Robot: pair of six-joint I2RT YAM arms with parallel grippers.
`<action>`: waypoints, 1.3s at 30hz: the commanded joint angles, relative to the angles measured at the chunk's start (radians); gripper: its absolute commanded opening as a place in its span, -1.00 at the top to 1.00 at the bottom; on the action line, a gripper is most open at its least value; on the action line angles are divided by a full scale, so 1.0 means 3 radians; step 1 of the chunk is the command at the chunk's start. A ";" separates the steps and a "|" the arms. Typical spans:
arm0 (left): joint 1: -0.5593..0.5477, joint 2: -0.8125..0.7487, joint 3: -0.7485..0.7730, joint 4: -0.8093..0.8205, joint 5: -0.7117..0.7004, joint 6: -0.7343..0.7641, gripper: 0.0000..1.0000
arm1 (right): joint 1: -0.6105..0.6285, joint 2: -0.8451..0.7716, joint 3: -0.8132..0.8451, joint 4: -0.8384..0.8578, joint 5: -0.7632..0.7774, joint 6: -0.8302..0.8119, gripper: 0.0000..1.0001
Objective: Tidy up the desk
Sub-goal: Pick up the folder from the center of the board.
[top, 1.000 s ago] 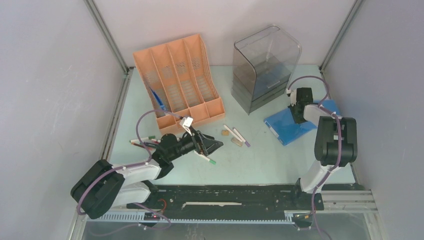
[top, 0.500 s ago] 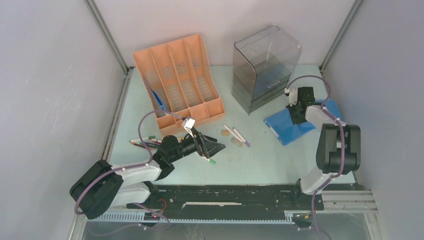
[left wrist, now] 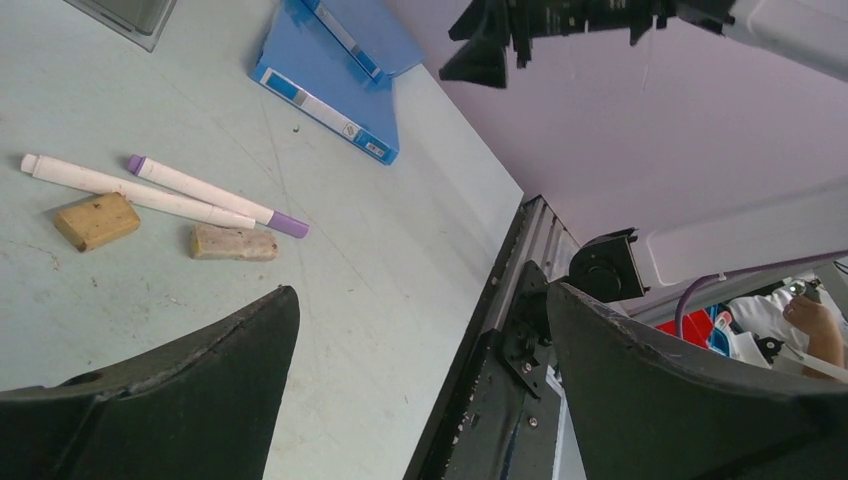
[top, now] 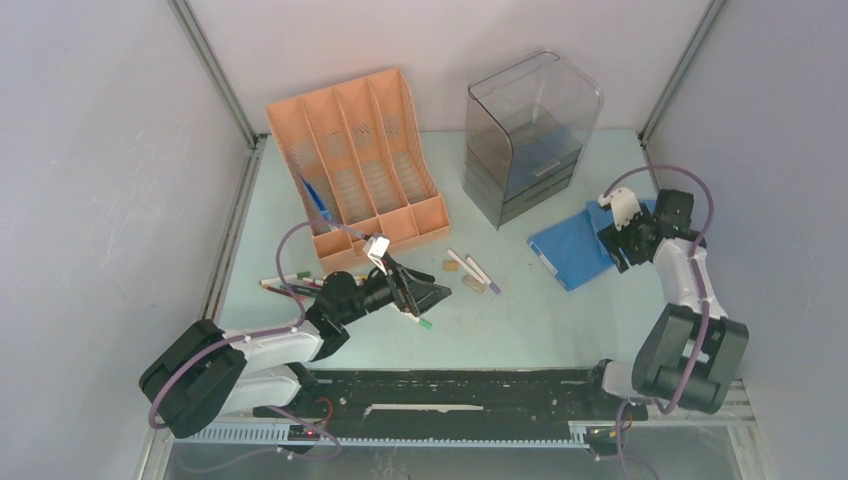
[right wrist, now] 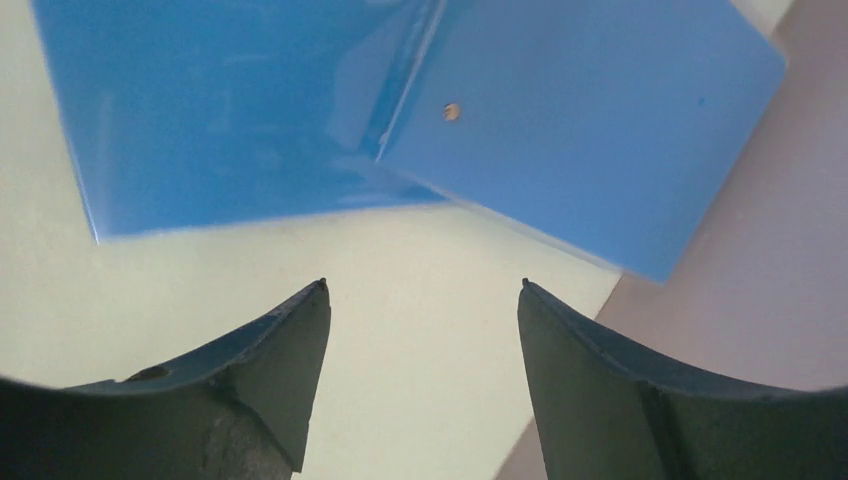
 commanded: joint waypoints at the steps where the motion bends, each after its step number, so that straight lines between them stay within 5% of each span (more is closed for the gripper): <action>1: -0.0023 0.0012 0.0023 0.0142 -0.0057 0.0163 -1.00 | -0.0251 -0.0347 -0.0456 0.0201 -0.0746 -0.1859 -0.64; 5: -0.0021 -0.0012 -0.0009 0.0150 -0.0066 0.0209 -1.00 | -0.0360 -0.0179 -0.0542 0.0535 -0.1085 -0.2409 -0.70; 13: -0.0022 -0.0028 -0.0053 0.0110 -0.0097 0.0232 -1.00 | -0.0340 0.0125 -0.0815 0.1595 -0.1161 -0.2287 -0.58; 22: -0.0020 0.0098 -0.0008 0.0130 -0.0078 0.0176 -1.00 | -0.0448 0.0287 -0.0949 0.1722 -0.1136 -0.2522 -0.25; 39: -0.0052 0.0138 -0.0036 0.0191 -0.0092 0.0101 -1.00 | -0.0449 0.0441 -0.1125 0.2122 -0.1163 -0.2596 -0.11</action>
